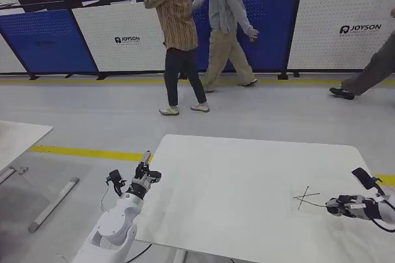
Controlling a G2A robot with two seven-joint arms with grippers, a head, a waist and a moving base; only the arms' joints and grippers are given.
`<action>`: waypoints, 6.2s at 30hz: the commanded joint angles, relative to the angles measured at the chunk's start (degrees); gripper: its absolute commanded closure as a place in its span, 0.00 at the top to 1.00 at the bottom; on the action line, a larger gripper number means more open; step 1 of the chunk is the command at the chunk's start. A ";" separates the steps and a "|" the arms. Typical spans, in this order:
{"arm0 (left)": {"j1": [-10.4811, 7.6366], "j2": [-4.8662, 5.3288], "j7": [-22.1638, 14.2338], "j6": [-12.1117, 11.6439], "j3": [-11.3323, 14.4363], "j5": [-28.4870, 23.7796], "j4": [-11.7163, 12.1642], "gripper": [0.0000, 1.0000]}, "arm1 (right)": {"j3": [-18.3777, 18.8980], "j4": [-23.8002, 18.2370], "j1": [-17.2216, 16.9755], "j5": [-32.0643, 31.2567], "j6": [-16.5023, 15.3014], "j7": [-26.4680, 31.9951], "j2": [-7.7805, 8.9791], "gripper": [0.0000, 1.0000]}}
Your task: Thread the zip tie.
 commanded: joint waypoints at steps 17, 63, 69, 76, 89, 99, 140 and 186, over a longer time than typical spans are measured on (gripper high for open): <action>0.00 0.00 0.00 0.00 0.00 0.00 0.00 1.00 | 3.87 -4.13 -5.61 10.40 -15.67 -4.95 0.04 0.00; 0.00 0.00 0.00 0.00 0.00 0.00 0.00 1.00 | -0.51 -11.93 -6.45 7.87 -15.63 -14.77 -1.04 0.00; 0.00 0.00 0.00 0.00 0.00 0.00 0.00 1.00 | -0.89 -13.05 -5.82 7.55 -16.70 -16.38 -1.23 0.00; 0.00 0.00 0.00 0.00 0.00 0.00 0.00 1.00 | -3.20 -18.36 -4.71 -0.14 -22.55 -19.96 -1.46 0.00; 0.00 0.00 0.00 0.00 0.00 0.00 0.00 1.00 | -6.51 -18.33 -3.75 -4.41 -22.64 -21.35 -2.00 0.00; 0.00 0.00 0.00 0.00 0.00 0.00 0.00 1.00 | -6.32 -17.83 -3.86 -8.18 -27.40 -25.72 -2.07 0.00; 0.00 0.00 0.00 0.00 0.00 0.00 0.00 1.00 | -13.58 -23.84 0.36 -23.35 -36.95 -27.28 -0.71 0.00; -2.57 3.46 -17.60 19.48 3.55 -12.74 -3.34 1.00 | -18.07 -25.75 1.31 -26.57 -36.95 -28.42 1.04 0.00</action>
